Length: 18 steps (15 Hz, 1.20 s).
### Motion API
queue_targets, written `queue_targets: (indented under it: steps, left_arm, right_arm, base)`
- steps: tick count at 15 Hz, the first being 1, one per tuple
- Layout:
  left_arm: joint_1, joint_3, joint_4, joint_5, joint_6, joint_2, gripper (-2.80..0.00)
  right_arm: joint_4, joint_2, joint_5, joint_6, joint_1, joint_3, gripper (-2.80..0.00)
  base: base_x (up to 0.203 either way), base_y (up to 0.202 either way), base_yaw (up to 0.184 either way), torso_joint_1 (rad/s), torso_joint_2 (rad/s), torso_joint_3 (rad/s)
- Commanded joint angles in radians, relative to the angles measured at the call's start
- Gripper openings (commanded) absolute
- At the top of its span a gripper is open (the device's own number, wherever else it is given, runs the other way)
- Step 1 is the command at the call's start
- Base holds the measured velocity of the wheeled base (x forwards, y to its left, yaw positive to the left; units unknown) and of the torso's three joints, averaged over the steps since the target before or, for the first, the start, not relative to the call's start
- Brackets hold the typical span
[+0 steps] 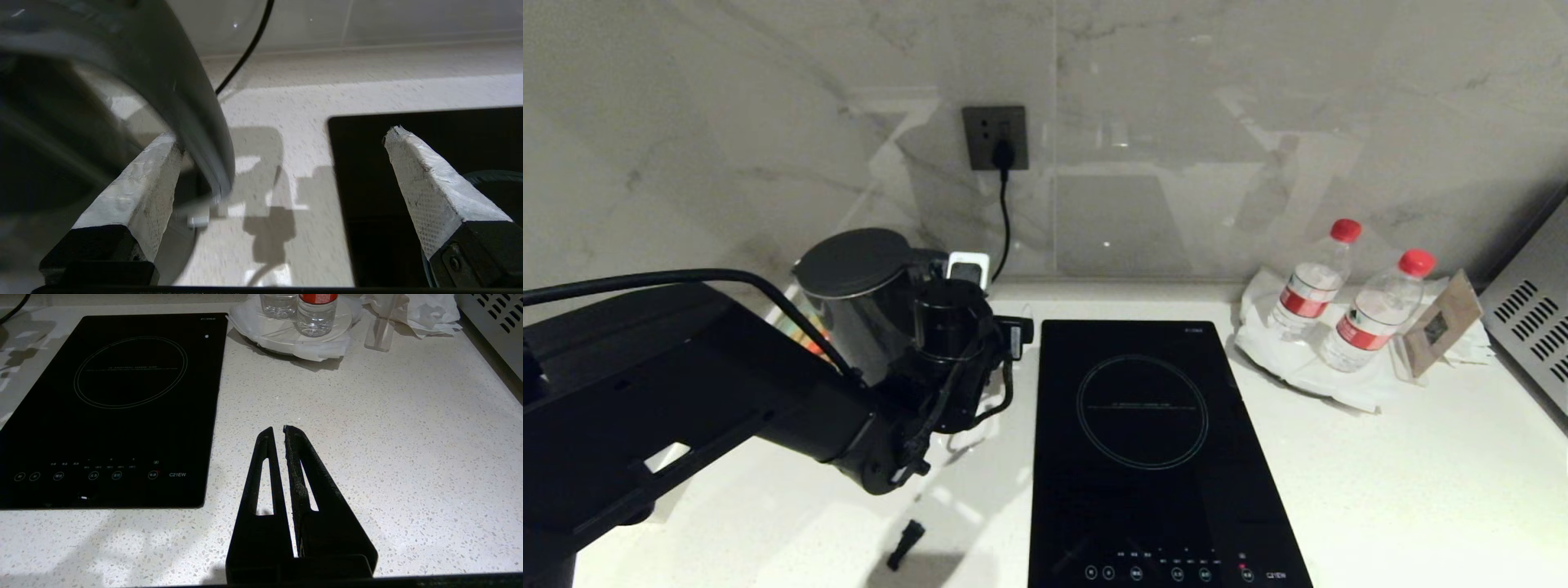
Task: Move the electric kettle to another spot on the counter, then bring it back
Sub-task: Pick up the kettle
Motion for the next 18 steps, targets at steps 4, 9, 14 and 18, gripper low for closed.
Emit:
queue_targets:
  steps: [4, 9, 14, 18]
  left_arm:
    - [0.057, -0.120, 0.061, 0.002, 0.000, 0.051, 0.00]
    - [0.063, -0.193, 0.104, 0.002, 0.000, 0.048, 0.00]
    - [0.075, -0.210, 0.123, 0.002, 0.000, 0.035, 0.00]
    - [0.079, -0.210, 0.124, 0.002, 0.000, 0.027, 0.00]
  right_arm:
    - [0.000, 0.000, 0.001, -0.001, 0.000, 0.000, -2.80]
    - [0.000, 0.000, 0.001, -0.001, 0.000, 0.000, -2.80]
    - [0.000, 0.000, 0.001, -0.001, 0.000, 0.000, -2.80]
    - [0.000, 0.000, 0.001, -0.001, 0.000, 0.000, -2.80]
  base:
    - [0.000, 0.000, 0.000, 0.000, 0.00, 0.000]
    - [0.000, 0.000, 0.000, 0.000, 0.00, 0.000]
    - [0.000, 0.000, 0.000, 0.000, 0.00, 0.000]
    - [0.000, 0.000, 0.000, 0.000, 0.00, 0.000]
